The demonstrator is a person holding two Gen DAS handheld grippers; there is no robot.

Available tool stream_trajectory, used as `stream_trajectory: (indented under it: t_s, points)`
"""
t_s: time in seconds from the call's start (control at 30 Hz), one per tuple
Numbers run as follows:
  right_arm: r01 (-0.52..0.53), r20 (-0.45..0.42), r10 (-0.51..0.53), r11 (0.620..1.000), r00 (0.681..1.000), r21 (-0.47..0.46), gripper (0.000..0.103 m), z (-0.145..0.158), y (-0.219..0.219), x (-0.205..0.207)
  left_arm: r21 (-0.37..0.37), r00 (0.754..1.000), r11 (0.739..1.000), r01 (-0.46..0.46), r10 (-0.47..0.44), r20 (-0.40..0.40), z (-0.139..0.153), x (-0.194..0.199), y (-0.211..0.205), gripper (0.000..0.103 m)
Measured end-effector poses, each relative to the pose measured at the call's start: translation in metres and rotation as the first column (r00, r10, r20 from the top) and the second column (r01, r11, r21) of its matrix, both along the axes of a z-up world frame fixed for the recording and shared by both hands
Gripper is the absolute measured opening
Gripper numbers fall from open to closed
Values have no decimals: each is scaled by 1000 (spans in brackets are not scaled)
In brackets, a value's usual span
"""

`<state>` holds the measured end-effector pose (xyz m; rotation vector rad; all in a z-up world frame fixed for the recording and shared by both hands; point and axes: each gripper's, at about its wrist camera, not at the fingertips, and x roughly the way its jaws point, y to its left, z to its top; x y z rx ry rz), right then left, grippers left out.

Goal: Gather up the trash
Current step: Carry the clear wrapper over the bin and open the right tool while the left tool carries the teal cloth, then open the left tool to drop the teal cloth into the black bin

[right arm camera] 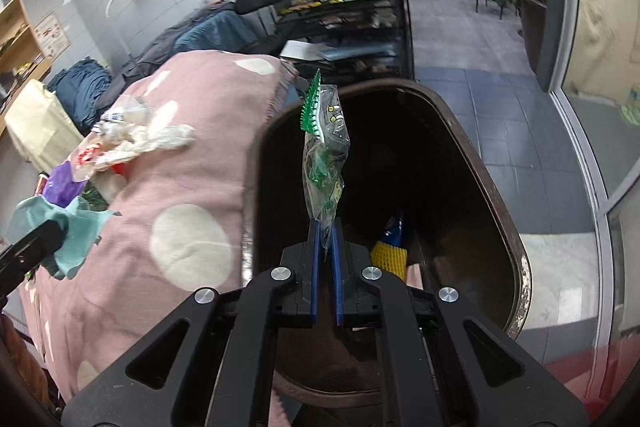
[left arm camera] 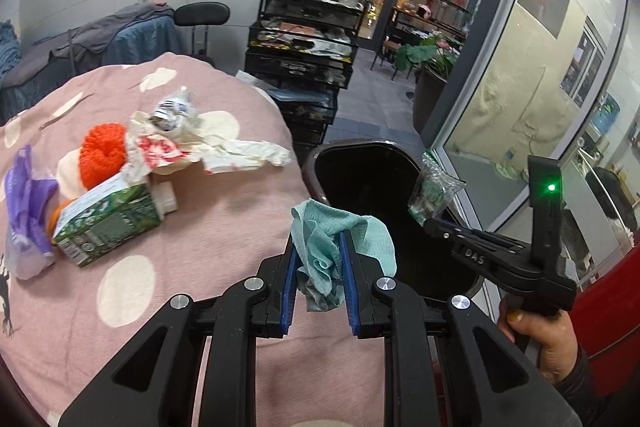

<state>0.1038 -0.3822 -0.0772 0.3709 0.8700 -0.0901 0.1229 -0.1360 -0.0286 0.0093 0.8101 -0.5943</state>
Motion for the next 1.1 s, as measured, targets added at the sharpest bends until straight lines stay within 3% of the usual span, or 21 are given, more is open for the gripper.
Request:
stream_trajectory:
  t_s: [0.13, 0.2, 0.23, 0.43, 0.5, 1.1]
  points:
    - [37, -44, -36, 999, 998, 18, 17, -13, -13, -1, 24, 999, 999, 36, -36, -2, -3, 1, -19, 20]
    - [60, -32, -59, 998, 998, 6, 58, -14, -17, -6, 36, 999, 998, 49, -49, 2, -4, -2, -26, 20]
    - [73, -16, -73, 997, 997, -10, 64, -10, -19, -10, 41, 998, 998, 57, -57, 2, -4, -2, -30, 20]
    - [127, 23, -127, 992, 992, -22, 73, 1, -34, -26, 53, 995, 994, 95, -94, -10, -5, 0, -51, 20]
    - [149, 37, -148, 988, 988, -31, 81, 7, -39, -28, 61, 994, 992, 108, -107, -12, -6, 0, -58, 20]
    - [347, 178, -328, 934, 928, -89, 89, 53, -79, -43, 166, 977, 963, 214, -213, -29, -23, 3, -134, 20]
